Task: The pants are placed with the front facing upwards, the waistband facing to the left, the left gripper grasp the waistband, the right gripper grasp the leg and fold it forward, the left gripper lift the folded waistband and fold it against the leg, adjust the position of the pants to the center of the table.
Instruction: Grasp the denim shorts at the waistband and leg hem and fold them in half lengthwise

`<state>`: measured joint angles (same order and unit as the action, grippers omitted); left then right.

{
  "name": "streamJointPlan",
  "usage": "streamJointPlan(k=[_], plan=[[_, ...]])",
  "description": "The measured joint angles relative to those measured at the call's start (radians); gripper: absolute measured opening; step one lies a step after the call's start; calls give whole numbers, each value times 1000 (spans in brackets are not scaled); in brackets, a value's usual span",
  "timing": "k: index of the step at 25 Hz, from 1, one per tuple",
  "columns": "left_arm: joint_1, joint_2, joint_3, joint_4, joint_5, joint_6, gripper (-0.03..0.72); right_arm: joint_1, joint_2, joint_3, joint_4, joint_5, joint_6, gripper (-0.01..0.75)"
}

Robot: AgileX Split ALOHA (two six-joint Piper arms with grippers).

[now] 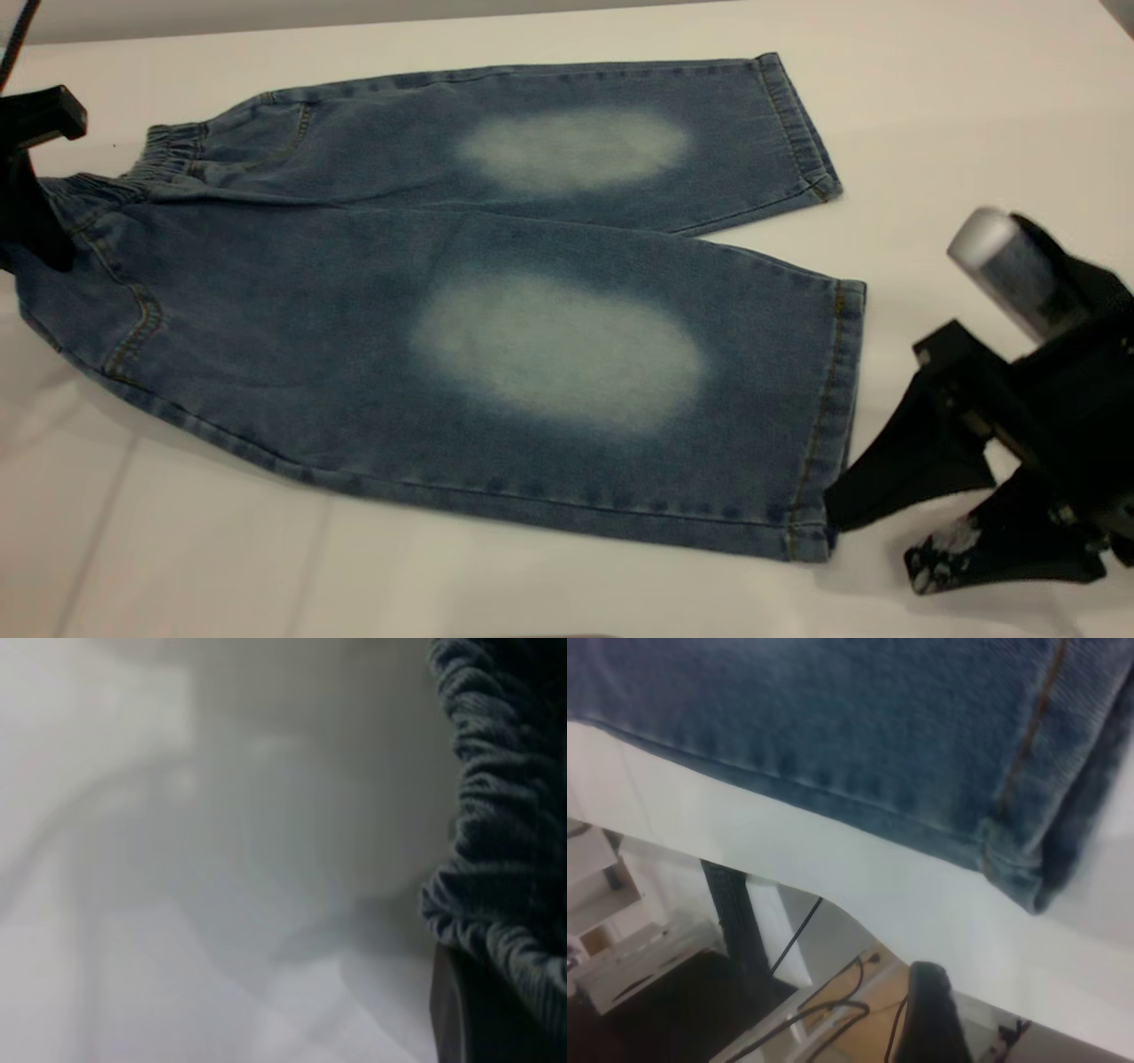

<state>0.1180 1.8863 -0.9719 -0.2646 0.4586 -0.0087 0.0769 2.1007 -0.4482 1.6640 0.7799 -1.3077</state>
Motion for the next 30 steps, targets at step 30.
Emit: streamJointPlan(k=[30], plan=[[-4,-1,0,-20,1,3,90,124,119,-171,164,5,-56,302]])
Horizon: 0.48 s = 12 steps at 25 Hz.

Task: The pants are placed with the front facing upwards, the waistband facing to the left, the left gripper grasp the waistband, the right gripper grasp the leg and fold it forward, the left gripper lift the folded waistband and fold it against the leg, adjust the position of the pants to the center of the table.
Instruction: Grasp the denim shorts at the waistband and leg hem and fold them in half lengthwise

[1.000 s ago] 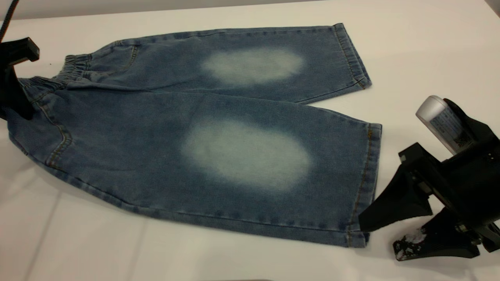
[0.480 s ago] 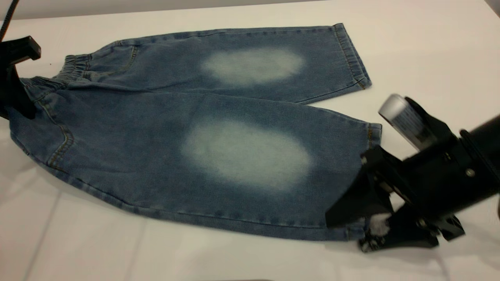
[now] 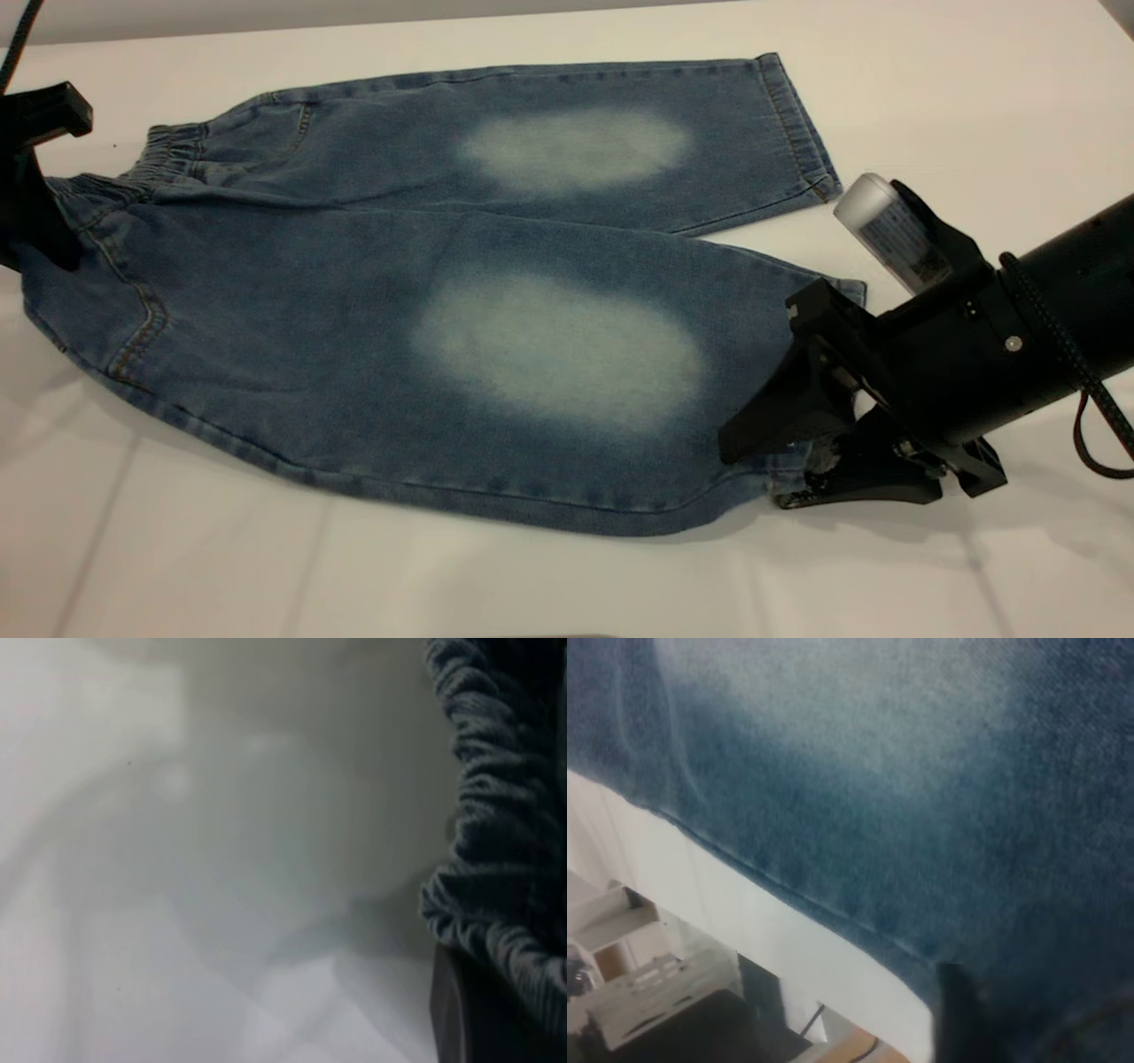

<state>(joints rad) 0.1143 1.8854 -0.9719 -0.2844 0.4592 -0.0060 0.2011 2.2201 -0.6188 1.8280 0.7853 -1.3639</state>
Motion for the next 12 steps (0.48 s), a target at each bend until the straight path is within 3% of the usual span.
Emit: streamJointPlan(k=[5,12], plan=[[0,0,0,0,7,15,90,0,18,0,2,5,6,49],[0,0,0,-1,69,42,90,-3,-37,0,-57,54,23,30]])
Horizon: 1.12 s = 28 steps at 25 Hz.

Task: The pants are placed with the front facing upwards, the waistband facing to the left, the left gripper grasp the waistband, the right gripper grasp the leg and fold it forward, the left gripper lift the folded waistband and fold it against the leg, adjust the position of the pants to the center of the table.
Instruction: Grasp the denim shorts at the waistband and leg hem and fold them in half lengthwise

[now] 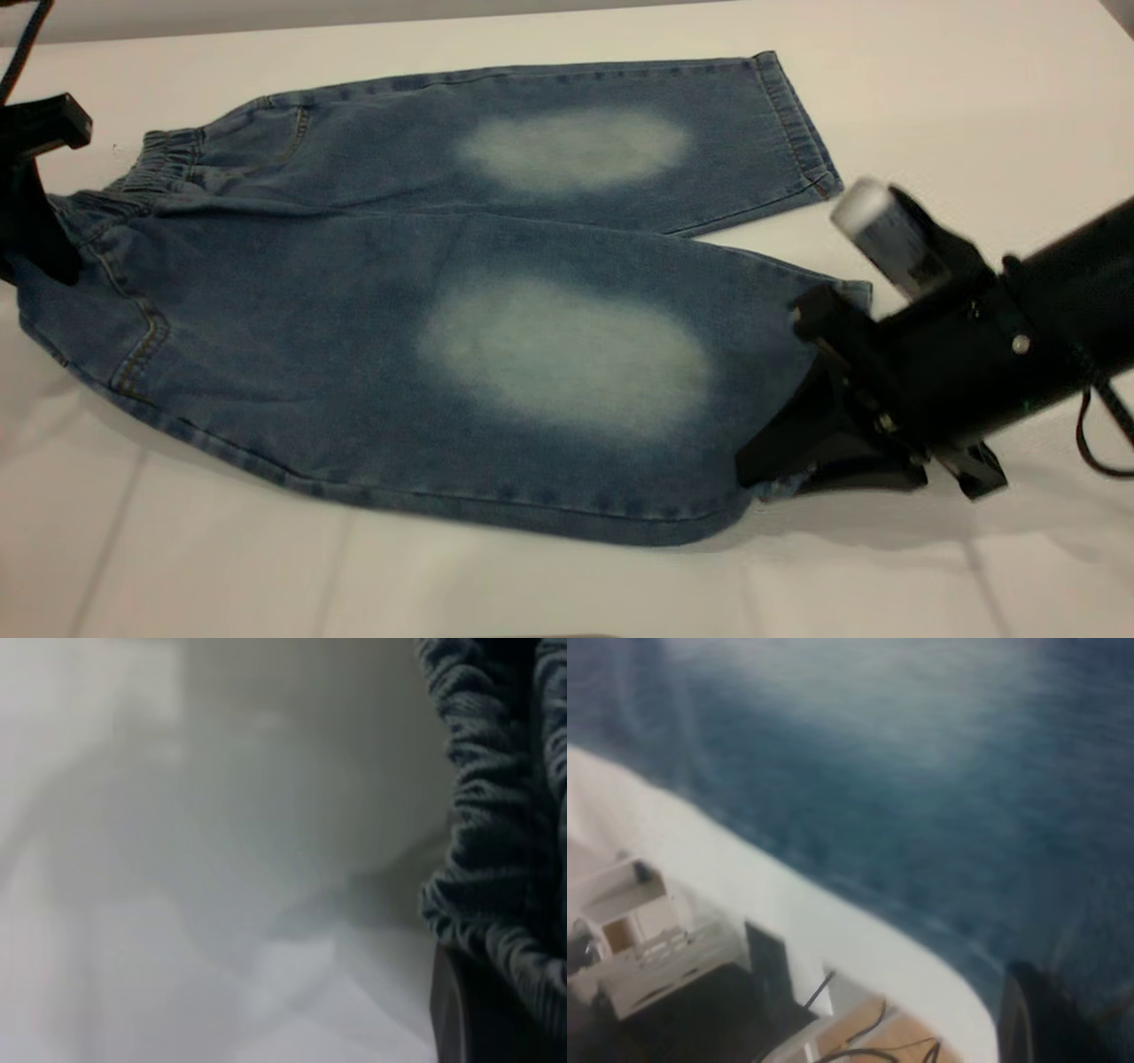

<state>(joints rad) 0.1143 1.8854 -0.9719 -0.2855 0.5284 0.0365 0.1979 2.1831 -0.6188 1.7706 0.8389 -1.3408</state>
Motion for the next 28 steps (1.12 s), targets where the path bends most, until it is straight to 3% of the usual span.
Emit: streamJointPlan(k=[10,16,21,28], plan=[[0,-97,1,-5,129,3,90,-154,-221,1,-50,211,176,28],[-1,-152,3,-119,121,5,90,-169,-224,-77,4,261,329,28],[-1,-151,5,-272,40,5,92,-169,-224,-218,23,220,429,28],[-1,-151,6,-474,-101,10,92,-170,-216,-363,23,9,530,28]])
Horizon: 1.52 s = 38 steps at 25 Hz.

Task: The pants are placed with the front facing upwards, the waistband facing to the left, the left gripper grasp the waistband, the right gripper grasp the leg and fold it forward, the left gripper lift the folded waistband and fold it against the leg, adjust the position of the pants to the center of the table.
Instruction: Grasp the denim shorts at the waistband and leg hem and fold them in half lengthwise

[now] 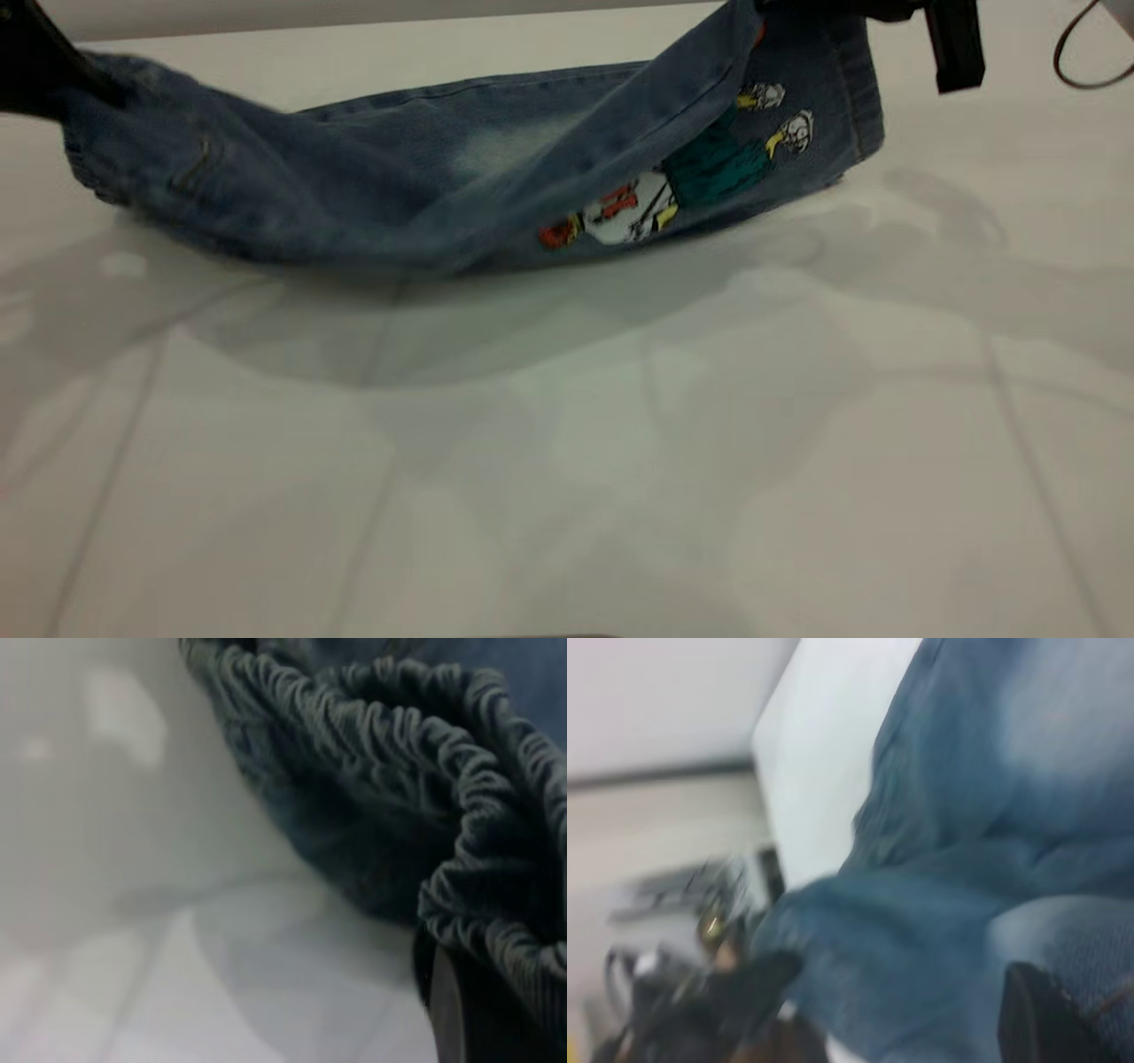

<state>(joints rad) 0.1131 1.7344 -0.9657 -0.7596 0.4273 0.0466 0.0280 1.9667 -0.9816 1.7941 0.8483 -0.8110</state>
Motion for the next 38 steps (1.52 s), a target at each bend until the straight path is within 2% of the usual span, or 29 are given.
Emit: streamJointPlan(k=[4,13,20,26,31,38], plan=[[0,7,0,-109,-86,20,92,0,60,-71,1,-53,48,28],[0,139,-7,-340,-224,24,95,0,275,-282,1,-71,175,28],[0,263,-125,-386,-232,24,97,0,383,-431,1,-72,294,28],[0,338,-222,-393,-225,24,102,0,421,-525,1,-127,364,28],[0,390,-263,-470,-228,24,105,0,449,-543,2,-182,411,29],[0,460,-299,-483,-228,82,139,0,473,-543,3,-192,419,55]])
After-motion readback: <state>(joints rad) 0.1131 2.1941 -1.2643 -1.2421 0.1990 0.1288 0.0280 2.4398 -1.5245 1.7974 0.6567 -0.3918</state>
